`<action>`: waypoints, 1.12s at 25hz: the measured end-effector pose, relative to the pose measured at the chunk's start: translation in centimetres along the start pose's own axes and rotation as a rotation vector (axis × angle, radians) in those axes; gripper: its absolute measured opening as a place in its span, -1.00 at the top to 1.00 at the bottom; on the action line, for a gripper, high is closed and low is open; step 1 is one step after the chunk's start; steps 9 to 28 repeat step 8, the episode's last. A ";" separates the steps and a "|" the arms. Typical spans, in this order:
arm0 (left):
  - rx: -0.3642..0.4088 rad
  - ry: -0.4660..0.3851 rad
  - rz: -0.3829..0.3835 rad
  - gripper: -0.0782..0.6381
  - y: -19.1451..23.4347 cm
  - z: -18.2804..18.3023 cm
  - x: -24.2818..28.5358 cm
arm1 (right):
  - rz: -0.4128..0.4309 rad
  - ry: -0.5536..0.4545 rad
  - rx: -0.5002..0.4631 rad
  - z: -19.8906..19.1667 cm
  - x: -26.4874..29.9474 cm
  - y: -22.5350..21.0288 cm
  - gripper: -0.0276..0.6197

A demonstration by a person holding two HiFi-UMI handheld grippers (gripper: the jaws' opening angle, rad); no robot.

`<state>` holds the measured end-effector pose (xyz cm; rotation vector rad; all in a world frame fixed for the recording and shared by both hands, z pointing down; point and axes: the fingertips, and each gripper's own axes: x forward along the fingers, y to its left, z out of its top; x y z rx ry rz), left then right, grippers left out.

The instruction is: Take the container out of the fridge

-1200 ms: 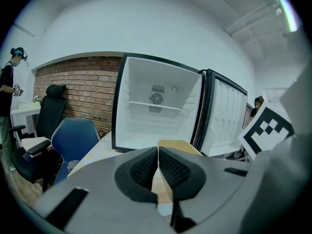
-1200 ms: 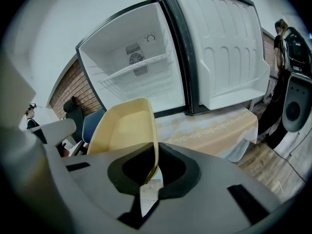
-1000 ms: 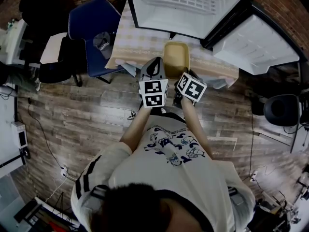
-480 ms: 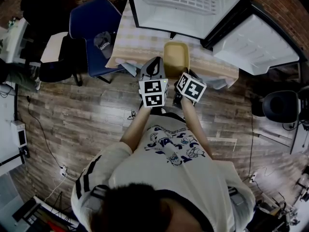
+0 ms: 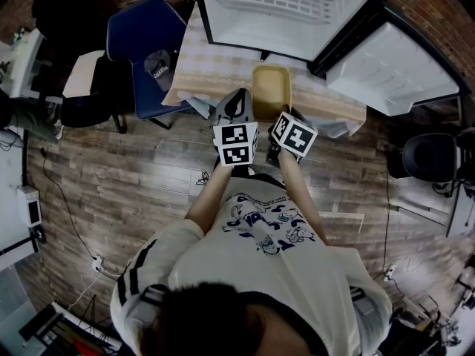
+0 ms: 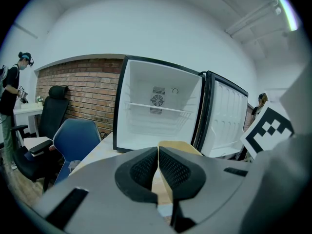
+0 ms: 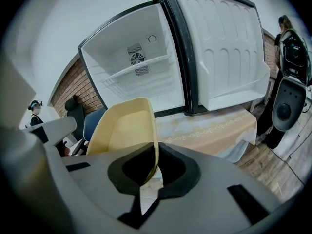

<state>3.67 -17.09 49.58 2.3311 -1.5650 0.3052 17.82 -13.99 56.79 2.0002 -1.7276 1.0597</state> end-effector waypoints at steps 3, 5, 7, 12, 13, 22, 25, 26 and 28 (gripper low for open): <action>0.000 -0.008 0.002 0.72 0.0 0.1 0.0 | 0.005 0.002 0.007 0.0 0.1 0.0 0.78; -0.002 -0.010 0.003 0.72 0.1 0.3 0.0 | 0.008 0.002 0.009 0.0 0.1 0.2 0.78; -0.003 -0.011 0.005 0.72 0.2 0.3 -0.1 | 0.010 0.001 0.008 0.1 0.1 0.3 0.78; -0.003 -0.011 0.005 0.72 0.3 0.3 -0.1 | 0.011 0.001 0.006 0.1 0.1 0.4 0.78; -0.003 -0.011 0.005 0.72 0.3 0.3 -0.1 | 0.011 0.001 0.006 0.1 0.1 0.4 0.78; -0.003 -0.011 0.005 0.72 0.3 0.3 -0.1 | 0.011 0.001 0.006 0.1 0.1 0.4 0.78; -0.003 -0.011 0.005 0.72 0.3 0.3 -0.1 | 0.011 0.001 0.006 0.1 0.1 0.4 0.78; -0.003 -0.011 0.005 0.72 0.3 0.3 -0.1 | 0.011 0.001 0.006 0.1 0.1 0.4 0.78; -0.003 -0.011 0.005 0.72 0.3 0.3 -0.1 | 0.011 0.001 0.006 0.1 0.1 0.4 0.78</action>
